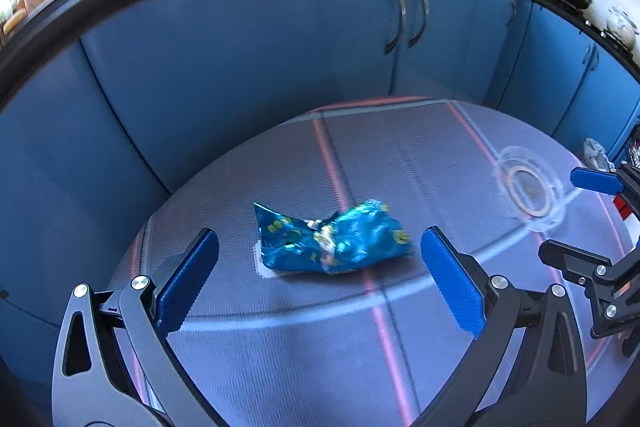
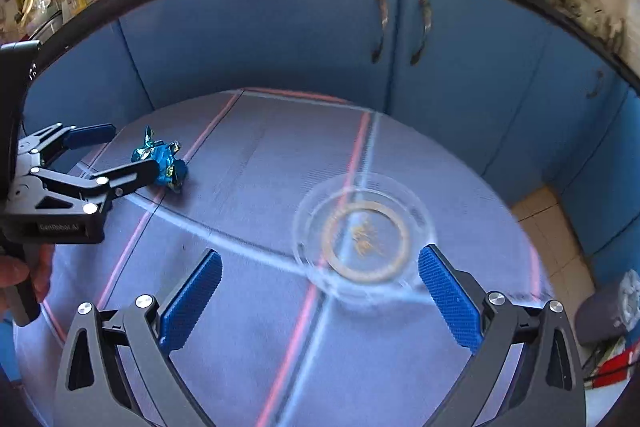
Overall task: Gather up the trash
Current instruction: 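Grasp the blue chip bag with the left gripper while the right grasps the clear plastic lid, then carry the chip bag and plastic lid over the black bin with both grippers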
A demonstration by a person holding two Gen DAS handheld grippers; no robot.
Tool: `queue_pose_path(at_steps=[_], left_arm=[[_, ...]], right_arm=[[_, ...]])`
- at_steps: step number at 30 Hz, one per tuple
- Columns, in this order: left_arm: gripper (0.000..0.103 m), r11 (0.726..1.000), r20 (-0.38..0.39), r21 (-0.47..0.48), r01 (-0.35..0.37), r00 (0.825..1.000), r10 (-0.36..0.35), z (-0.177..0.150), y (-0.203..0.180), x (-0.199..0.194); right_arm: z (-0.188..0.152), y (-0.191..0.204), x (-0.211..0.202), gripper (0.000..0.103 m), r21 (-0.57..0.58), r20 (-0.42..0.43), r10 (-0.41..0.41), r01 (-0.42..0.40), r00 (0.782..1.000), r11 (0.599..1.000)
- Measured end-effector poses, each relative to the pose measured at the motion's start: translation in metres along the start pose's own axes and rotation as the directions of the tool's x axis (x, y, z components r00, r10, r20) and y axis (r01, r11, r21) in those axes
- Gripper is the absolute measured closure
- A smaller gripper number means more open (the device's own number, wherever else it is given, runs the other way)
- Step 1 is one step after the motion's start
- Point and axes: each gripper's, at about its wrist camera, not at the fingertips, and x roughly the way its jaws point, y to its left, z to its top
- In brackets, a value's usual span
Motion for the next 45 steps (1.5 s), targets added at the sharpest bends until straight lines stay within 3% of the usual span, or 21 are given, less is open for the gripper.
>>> queue_pose_path(at_steps=[11,13,14,16,18,19,20,21,22,38,45], left_arm=[[0.005,1.0,-0.029,-0.006,0.017,0.999,-0.017,0.001,-0.001,0.025],[0.032,1.0,-0.043,-0.009,0.029,0.999,-0.03,0.0,0.001,0.026],[0.032,0.999,-0.044,-0.014,0.033,0.998,-0.034,-0.003,0.003,0.025],[0.043,0.999,-0.03,-0.011,0.035,0.999,-0.035,-0.002,0.003,0.021],[0.049,0.999,-0.023,-0.006,0.045,0.999,-0.045,-0.002,0.002,0.016],[0.054,0.998,-0.024,-0.004,0.057,0.998,-0.057,-0.003,0.001,0.014],[0.056,0.998,-0.025,-0.002,0.063,0.998,-0.063,-0.003,0.0,0.011],[0.077,0.998,-0.027,-0.002,0.064,0.998,-0.064,-0.002,-0.002,0.01],[0.077,0.998,-0.028,-0.007,0.068,0.997,-0.068,-0.001,-0.003,0.009],[0.078,0.994,0.057,0.016,0.111,0.992,-0.112,-0.007,-0.003,-0.056],[0.078,0.989,0.094,0.067,0.132,0.986,-0.138,-0.001,-0.028,-0.089]], right_arm=[[0.011,-0.008,0.034,0.007,0.017,-0.053,-0.065,0.066,0.996,0.998],[0.009,-0.008,0.032,0.007,0.025,-0.055,-0.079,0.08,0.995,0.996],[0.008,-0.007,0.031,0.009,0.027,-0.05,-0.079,0.081,0.996,0.996],[0.005,-0.004,0.024,0.044,0.024,-0.019,-0.113,0.113,0.993,0.993],[0.001,-0.006,0.017,0.064,0.043,-0.012,-0.111,0.111,0.994,0.993],[-0.001,-0.006,0.015,0.081,0.039,-0.015,-0.092,0.093,0.996,0.995],[-0.002,-0.005,0.013,0.087,0.026,-0.021,-0.084,0.084,0.996,0.996],[-0.002,-0.004,0.011,0.091,0.015,-0.022,-0.093,0.093,0.995,0.996],[-0.004,-0.001,0.006,0.094,-0.004,-0.019,-0.092,0.092,0.996,0.996],[-0.028,0.008,-0.069,0.099,-0.045,0.058,-0.091,0.093,0.994,0.995],[-0.038,0.008,-0.103,0.099,-0.045,0.088,-0.11,0.115,0.99,0.992]])
